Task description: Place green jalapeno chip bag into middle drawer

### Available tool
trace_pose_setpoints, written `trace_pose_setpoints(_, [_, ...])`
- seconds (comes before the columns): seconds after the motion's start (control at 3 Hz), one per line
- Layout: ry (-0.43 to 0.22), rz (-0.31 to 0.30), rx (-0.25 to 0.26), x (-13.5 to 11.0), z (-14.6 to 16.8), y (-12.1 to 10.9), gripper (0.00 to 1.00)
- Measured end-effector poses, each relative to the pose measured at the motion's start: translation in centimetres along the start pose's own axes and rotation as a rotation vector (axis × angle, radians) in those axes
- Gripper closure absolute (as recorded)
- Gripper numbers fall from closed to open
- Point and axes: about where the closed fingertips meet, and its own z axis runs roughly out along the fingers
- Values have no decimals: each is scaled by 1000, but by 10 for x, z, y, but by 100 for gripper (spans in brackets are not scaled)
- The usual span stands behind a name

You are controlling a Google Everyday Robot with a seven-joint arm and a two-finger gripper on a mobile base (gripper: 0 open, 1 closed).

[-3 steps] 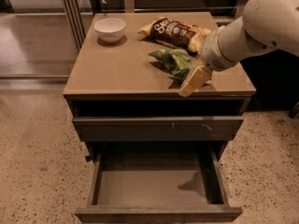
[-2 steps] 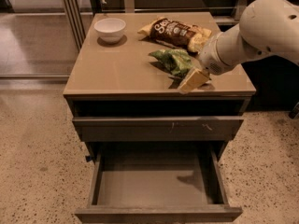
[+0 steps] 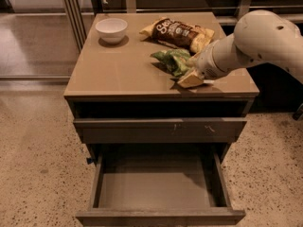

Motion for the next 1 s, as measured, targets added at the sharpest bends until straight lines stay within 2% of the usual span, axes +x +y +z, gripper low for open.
trace_pose_setpoints(0.67, [0, 0, -1, 0, 0, 0, 98])
trace_pose_setpoints(1.0, [-20, -59, -53, -3, -10, 12, 100])
